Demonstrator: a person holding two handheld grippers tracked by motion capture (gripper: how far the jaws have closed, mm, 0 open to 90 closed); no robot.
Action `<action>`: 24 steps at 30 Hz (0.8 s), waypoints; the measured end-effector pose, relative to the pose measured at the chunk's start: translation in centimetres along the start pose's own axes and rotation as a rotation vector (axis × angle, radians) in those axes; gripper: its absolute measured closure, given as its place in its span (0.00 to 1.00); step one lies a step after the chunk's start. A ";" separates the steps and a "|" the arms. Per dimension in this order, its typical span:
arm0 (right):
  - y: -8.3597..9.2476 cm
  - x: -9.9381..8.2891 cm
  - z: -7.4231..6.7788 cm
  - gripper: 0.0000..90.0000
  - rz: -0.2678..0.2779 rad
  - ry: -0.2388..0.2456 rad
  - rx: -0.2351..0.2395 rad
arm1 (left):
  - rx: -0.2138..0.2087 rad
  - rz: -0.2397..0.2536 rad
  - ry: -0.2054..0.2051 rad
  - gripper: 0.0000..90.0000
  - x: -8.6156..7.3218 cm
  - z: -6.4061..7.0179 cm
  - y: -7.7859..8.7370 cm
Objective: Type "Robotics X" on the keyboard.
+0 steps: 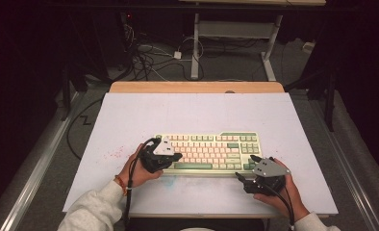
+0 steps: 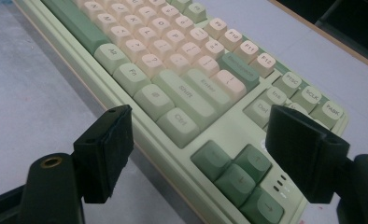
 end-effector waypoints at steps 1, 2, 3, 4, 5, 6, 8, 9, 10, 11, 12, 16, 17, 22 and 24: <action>0.0 0.0 0.0 0.27 -0.002 -0.002 -0.002 | -0.004 0.001 0.003 0.98 0.1 0.0 -0.2; 0.1 -0.1 0.0 0.27 -0.002 -0.001 -0.002 | -0.010 -0.007 -0.002 0.98 0.1 0.1 -0.4; 0.1 -0.1 0.0 0.27 0.000 -0.002 -0.004 | -0.009 -0.011 -0.003 0.98 0.2 0.1 -0.6; 0.2 -0.1 0.0 0.27 -0.001 -0.001 -0.003 | -0.009 -0.014 -0.003 0.98 0.2 0.1 -0.7; 0.2 -0.2 0.0 0.27 0.000 -0.001 -0.004 | -0.012 -0.018 -0.005 0.98 0.2 0.1 -0.8; 0.3 -0.2 0.0 0.27 -0.002 -0.003 -0.005 | -0.012 -0.017 -0.003 0.98 0.2 0.1 -1.0; 0.3 -0.3 0.0 0.27 -0.006 0.001 -0.005 | -0.009 -0.025 -0.003 0.97 0.2 0.0 -1.2; 0.3 -0.3 0.0 0.27 -0.007 0.001 -0.004 | -0.010 -0.026 -0.004 0.97 0.2 0.1 -1.2; 0.3 -0.3 0.0 0.27 -0.007 0.001 -0.004 | -0.007 -0.029 -0.006 0.97 0.2 0.0 -1.3; 0.3 -0.3 -0.1 0.27 -0.008 0.002 -0.004 | -0.005 -0.028 -0.004 0.97 0.2 0.0 -1.3; 0.3 -0.3 -0.1 0.27 -0.008 0.006 -0.001 | -0.006 -0.029 -0.001 0.97 0.1 0.0 -1.3; 0.3 -0.2 -0.3 0.27 -0.010 0.006 0.004 | -0.005 -0.039 -0.002 0.97 -0.1 -0.1 -1.5; 0.3 -0.3 -0.3 0.27 -0.011 0.012 0.008 | -0.002 -0.042 -0.004 0.97 -0.1 -0.1 -1.6; 0.3 -0.3 -0.3 0.27 -0.016 0.017 0.011 | -0.002 -0.049 0.001 0.97 -0.3 -0.2 -1.8; 0.3 -0.4 -0.4 0.27 -0.017 0.014 0.016 | -0.002 -0.057 -0.002 0.97 -0.5 -0.2 -1.9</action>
Point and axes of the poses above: each handheld gripper's, and its own axes: y roughly backward along the jaws, x roughly out of its top, z roughly to its right, the point moved 9 cm from there along -y, roughly forward along the jaws, and after that the axes turned 4 degrees about -x, right-handed, at the moved point
